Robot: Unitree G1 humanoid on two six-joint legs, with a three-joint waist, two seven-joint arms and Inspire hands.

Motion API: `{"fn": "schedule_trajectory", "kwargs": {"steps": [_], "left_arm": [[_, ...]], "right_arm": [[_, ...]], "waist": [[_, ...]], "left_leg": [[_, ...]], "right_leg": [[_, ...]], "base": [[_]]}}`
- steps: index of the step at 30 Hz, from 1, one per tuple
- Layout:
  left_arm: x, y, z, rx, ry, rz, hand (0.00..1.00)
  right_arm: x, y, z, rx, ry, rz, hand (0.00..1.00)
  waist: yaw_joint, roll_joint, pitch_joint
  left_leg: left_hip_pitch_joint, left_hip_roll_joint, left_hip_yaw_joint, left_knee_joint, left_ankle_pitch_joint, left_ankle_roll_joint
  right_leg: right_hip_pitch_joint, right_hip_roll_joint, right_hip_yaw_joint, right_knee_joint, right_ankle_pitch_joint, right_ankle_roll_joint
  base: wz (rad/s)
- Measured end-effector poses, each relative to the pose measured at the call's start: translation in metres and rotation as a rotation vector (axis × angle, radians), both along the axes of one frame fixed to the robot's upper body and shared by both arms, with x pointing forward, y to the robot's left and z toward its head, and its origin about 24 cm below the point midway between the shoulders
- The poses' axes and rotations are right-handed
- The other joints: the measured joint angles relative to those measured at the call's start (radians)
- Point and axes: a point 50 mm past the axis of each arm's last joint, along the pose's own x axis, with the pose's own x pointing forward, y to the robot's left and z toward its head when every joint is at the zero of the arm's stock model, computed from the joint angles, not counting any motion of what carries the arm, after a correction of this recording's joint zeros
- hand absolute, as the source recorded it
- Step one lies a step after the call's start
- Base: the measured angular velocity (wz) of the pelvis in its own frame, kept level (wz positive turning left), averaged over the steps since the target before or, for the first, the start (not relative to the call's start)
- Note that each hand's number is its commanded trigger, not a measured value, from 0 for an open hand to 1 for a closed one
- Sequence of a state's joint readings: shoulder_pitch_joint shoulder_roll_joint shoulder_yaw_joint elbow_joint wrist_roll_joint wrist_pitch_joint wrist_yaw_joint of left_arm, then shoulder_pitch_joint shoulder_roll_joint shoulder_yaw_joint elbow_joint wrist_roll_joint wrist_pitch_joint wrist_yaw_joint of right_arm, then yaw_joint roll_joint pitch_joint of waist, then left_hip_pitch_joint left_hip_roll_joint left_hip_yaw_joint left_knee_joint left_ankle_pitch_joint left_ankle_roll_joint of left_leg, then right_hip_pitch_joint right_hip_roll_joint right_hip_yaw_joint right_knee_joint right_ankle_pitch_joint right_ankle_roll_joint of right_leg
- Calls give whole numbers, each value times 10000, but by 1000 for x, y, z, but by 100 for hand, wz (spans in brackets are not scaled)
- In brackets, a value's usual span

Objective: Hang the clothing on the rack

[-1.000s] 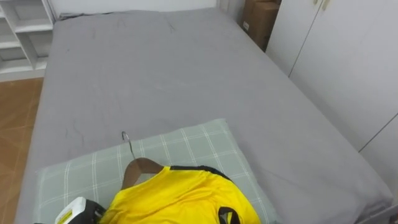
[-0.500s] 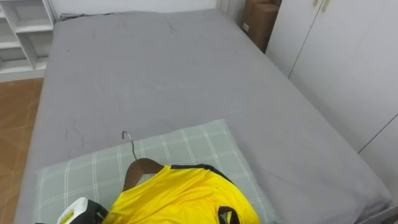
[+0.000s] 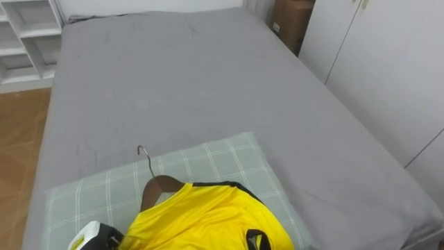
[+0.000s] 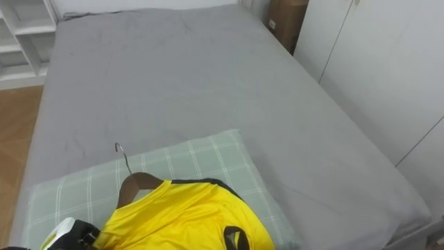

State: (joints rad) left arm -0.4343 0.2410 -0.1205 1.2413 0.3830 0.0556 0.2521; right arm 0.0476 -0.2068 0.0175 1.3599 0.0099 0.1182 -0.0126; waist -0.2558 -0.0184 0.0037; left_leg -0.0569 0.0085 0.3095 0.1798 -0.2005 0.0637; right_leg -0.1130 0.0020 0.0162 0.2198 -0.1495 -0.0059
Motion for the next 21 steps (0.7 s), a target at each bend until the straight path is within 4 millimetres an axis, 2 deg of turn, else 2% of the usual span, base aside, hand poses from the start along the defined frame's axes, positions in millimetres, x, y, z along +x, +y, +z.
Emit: {"fn": "schedule_trajectory", "kwargs": {"steps": [9,13,15,21], "left_arm": [[14,-8,12,-228,-883,-285,100],[21,-21,18,-623,-1514,-549,100],[26,-28,26,-774,-2097,-790,100],[30,-38,44,-1034,-3398,-1279,100]], "right_arm": [[5,1,0,36,-303,147,0],[9,4,-1,116,-476,244,0],[18,6,0,174,-885,61,0],[34,9,1,389,-1787,-350,0]], "waist": [[165,122,-7],[196,185,-37],[315,260,-35],[482,300,-30]], "left_leg": [[69,-8,-136,9,18,4],[193,-40,-454,24,24,3],[192,-45,-486,53,29,3],[447,-55,-746,52,39,-15]], "right_leg": [[149,-30,-199,-10,0,0],[476,-67,-511,-180,0,0],[521,-81,-544,-212,0,0],[950,-98,-776,-390,5,-9]], "base": [[5],[23],[6],[15]]}}
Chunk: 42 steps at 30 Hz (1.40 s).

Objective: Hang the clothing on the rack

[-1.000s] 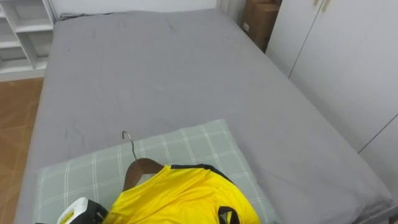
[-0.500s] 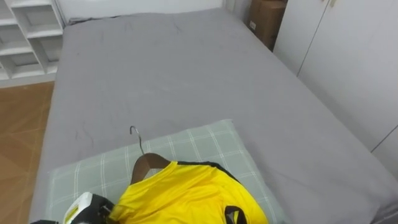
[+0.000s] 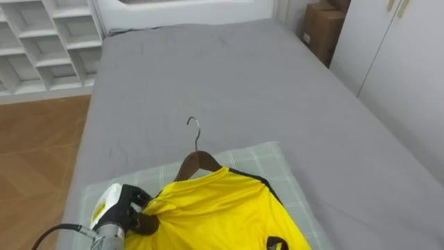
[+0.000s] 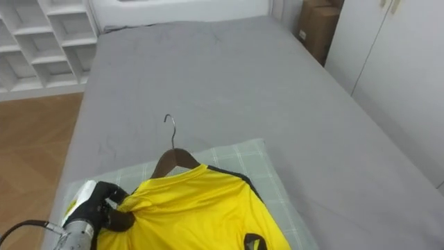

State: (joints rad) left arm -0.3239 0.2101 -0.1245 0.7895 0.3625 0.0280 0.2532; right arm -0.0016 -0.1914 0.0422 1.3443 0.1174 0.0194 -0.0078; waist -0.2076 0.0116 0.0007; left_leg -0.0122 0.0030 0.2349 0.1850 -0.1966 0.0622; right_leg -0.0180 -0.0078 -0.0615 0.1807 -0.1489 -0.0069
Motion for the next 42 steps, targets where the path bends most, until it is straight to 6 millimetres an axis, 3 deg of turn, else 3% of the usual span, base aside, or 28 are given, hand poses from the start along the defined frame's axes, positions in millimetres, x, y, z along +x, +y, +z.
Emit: {"fn": "schedule_trajectory", "kwargs": {"steps": [6,13,19,31,42], "left_arm": [[-3,-7,14,-223,-938,-354,100],[-11,-10,13,-336,-1047,-475,100],[-9,-13,20,-487,-1411,-551,100],[-1,-24,58,-719,-3220,-1151,100],[-14,-27,73,-1441,-3994,-1276,100]], "right_arm": [[7,5,0,349,-503,-179,0],[4,6,0,441,-453,-153,0],[4,7,-1,545,-498,-199,0],[-2,7,-1,687,-526,-635,0],[-5,8,-3,899,-464,-1026,0]], "waist": [[264,34,5],[494,56,-6],[498,56,-7],[488,100,5],[518,59,30]], "left_leg": [[172,-17,-171,-27,7,-16],[396,-23,-173,-145,12,-26],[431,-35,-252,-151,12,-26],[641,-68,-281,-231,11,-27],[774,-91,-350,-241,13,-24]], "right_leg": [[303,-12,-212,-137,1,-1],[464,1,-216,-144,1,-1],[569,-3,-276,-217,2,-2],[786,-12,-217,-302,2,-3],[936,-25,-241,-308,-2,4]], "base": [[9],[1],[4],[0],[1]]}}
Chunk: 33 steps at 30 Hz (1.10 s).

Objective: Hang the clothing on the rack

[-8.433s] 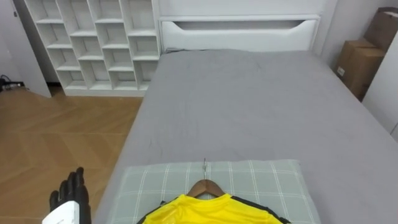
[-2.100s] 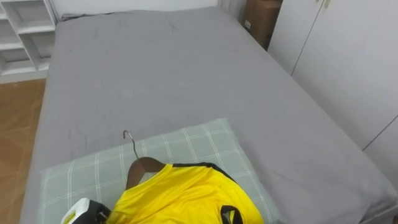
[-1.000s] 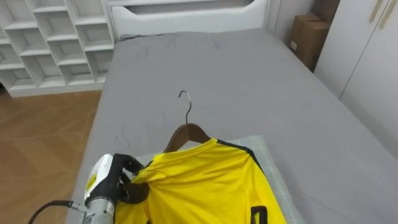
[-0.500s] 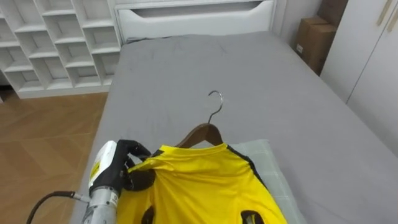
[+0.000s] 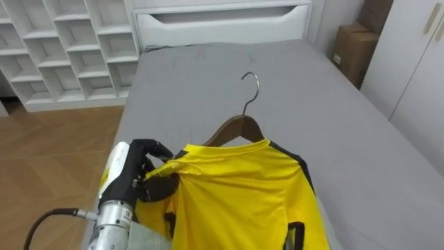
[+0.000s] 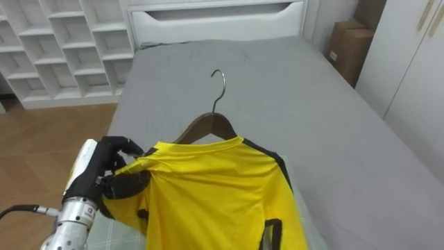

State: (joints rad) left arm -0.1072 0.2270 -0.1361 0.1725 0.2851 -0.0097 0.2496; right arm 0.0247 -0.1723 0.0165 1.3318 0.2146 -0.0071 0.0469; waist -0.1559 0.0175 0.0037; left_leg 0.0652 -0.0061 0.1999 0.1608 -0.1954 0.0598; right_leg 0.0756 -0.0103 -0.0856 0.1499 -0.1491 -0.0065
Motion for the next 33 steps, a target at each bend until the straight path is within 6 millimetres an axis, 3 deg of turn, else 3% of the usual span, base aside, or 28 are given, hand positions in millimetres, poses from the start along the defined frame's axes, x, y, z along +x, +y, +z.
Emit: {"fn": "schedule_trajectory", "kwargs": {"steps": [6,12,19,26,33], "left_arm": [[0,-2,7,-60,-297,-70,100],[-2,2,32,-332,-1406,63,100],[-3,2,40,-434,-1741,55,100],[-6,-4,60,-581,-2755,-335,100],[-6,-5,62,-567,-2841,-368,100]], "right_arm": [[0,1,0,44,-22,-173,0],[-10,-1,-1,79,291,-626,0],[-14,-3,-1,33,500,-701,0],[-14,-3,-1,27,540,-706,0],[-18,-4,-2,-224,700,-598,0]], "waist": [[55,0,0],[294,11,0],[509,67,34],[536,66,35],[547,69,31]], "left_leg": [[0,-5,1,11,0,1],[28,-1,31,13,0,0],[146,-11,19,-22,-3,3],[145,-14,-24,-7,-3,3],[161,-39,-22,-10,-3,3]], "right_leg": [[-2,-1,-5,0,0,0],[11,1,5,-1,0,0],[126,-4,-32,-9,0,0],[138,-8,-70,-9,-3,5],[233,-16,-70,-158,-4,6]], "base": [[0],[-1],[0],[0],[0]]}}
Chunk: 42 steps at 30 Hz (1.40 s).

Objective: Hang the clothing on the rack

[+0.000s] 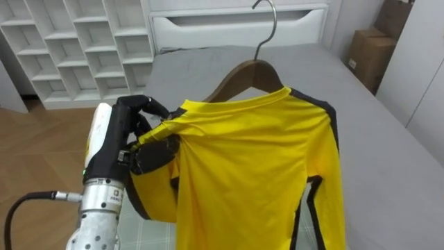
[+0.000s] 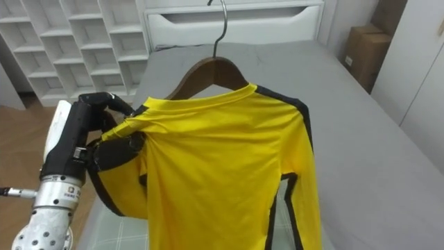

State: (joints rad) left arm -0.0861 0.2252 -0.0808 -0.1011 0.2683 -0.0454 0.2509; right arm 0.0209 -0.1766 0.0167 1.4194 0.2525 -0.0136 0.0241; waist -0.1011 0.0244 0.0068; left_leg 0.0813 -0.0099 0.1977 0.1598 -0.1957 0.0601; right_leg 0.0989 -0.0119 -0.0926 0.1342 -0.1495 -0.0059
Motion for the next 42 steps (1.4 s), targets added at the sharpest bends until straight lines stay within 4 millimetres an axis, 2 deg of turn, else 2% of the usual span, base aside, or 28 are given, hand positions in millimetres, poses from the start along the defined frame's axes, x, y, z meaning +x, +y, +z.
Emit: {"fn": "schedule_trajectory", "kwargs": {"steps": [7,11,21,27,29,31,36,42], "left_arm": [[-4,2,-7,-1,251,95,100],[-8,7,-11,237,476,165,100],[-14,14,-16,259,340,930,100],[-17,13,-13,426,129,998,100],[-18,11,-6,461,-236,883,100],[-19,9,-3,425,-445,731,100],[-20,5,-3,384,-544,540,100],[-21,4,-4,411,-508,327,100]], "right_arm": [[-2,-6,1,-799,426,792,0],[-3,-17,5,-1879,717,1201,0],[23,-40,20,-5330,-260,1068,0],[73,-50,50,-8155,-2818,1413,0],[98,-48,66,-9151,-4174,1947,0],[111,-43,78,-9714,-5174,2188,0],[140,-28,115,-10451,-7892,2563,0],[163,-11,147,-10503,-10103,2747,0]], "waist": [[-35,13,-39],[-63,-60,-53],[-43,-144,-71],[2,-168,-65],[-4,-159,-74],[-6,-154,-78],[178,-103,-101],[335,-108,-94]], "left_leg": [[-4,-8,-70,1,1,0],[-8,-22,-110,13,3,2],[7,-16,-113,33,3,2],[-51,-35,-103,38,8,10],[-136,-27,-103,72,10,12],[-157,-23,-100,73,14,6],[-148,-7,-89,49,15,2],[-144,-2,-96,40,15,3]], "right_leg": [[24,-5,-73,16,-4,5],[51,-29,-149,24,-18,27],[75,-24,-169,50,-18,28],[11,-39,-172,8,-22,33],[-67,-37,-178,17,-22,33],[-87,-34,-198,19,-22,33],[-123,-23,-173,90,-21,32],[-152,-34,-179,173,-24,37]], "base": [[2],[4],[0],[0],[0],[0],[0],[0]]}}
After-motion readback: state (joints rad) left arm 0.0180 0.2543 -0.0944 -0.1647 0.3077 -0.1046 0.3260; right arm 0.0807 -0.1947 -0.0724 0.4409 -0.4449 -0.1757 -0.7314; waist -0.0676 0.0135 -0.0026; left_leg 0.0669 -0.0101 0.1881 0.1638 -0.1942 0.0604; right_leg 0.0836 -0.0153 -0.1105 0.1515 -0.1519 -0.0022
